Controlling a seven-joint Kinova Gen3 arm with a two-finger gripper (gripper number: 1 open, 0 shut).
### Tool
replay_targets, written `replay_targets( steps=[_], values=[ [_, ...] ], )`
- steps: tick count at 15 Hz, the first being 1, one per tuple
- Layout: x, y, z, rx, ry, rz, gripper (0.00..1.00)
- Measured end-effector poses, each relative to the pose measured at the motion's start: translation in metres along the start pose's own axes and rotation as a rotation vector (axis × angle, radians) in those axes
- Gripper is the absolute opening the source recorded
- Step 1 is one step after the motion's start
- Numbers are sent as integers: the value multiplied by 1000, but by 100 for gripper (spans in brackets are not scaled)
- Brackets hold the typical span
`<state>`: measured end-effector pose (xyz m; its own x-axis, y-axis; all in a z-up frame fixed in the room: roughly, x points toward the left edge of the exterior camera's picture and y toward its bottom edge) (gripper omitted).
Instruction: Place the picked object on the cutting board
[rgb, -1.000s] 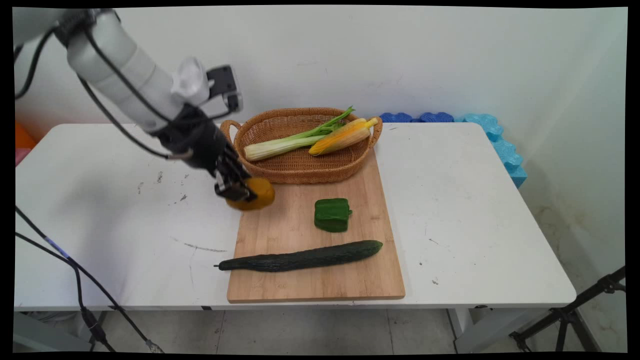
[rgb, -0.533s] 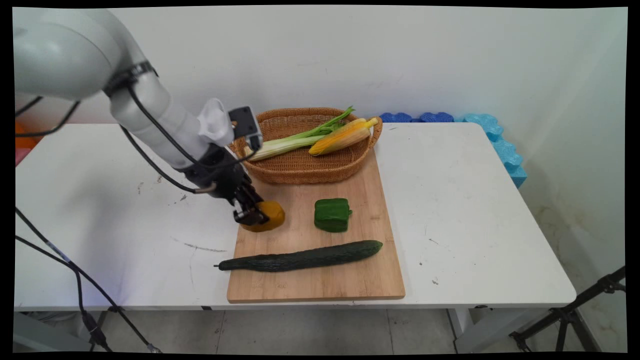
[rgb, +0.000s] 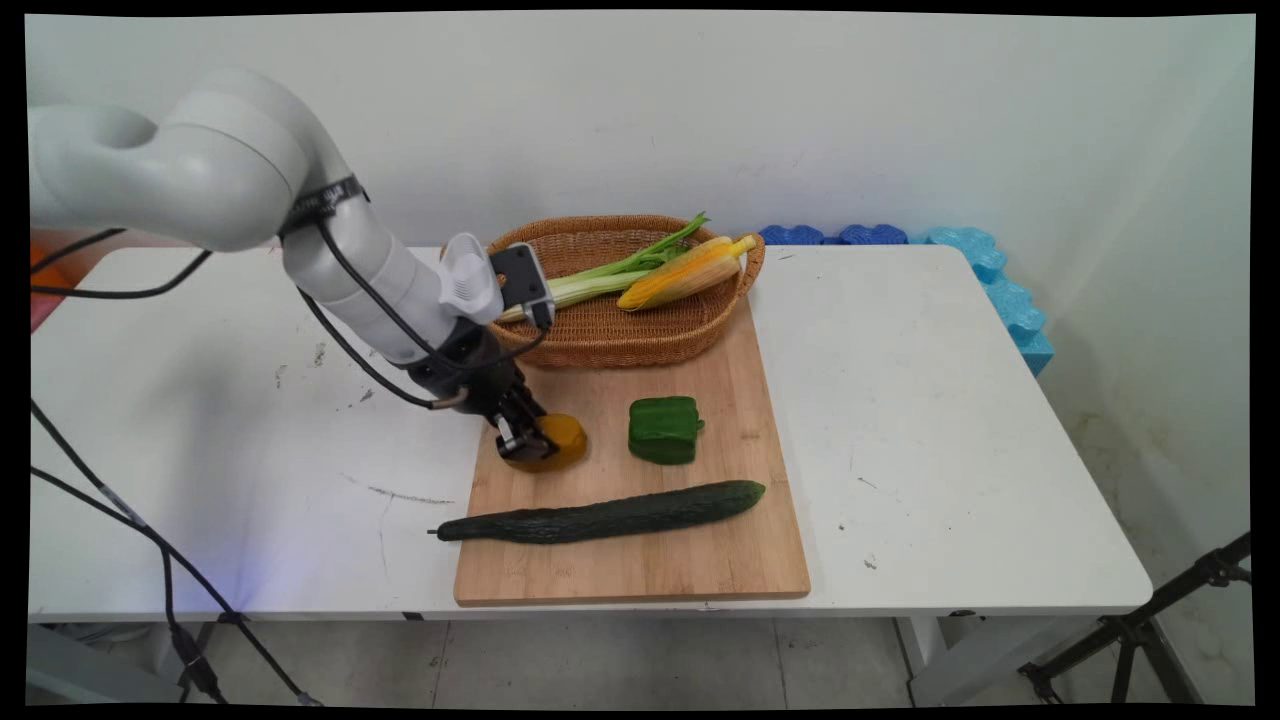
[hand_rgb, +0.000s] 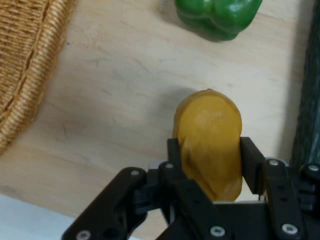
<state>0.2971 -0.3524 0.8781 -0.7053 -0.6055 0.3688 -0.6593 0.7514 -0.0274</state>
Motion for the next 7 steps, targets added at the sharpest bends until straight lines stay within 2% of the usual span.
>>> replay_targets(
  steps=[2,3,7],
  values=[
    [1,0,5,2,3,1,0],
    [1,1,7,4,6,4,100],
    [8,3,4,4,26,22,100]
  ],
)
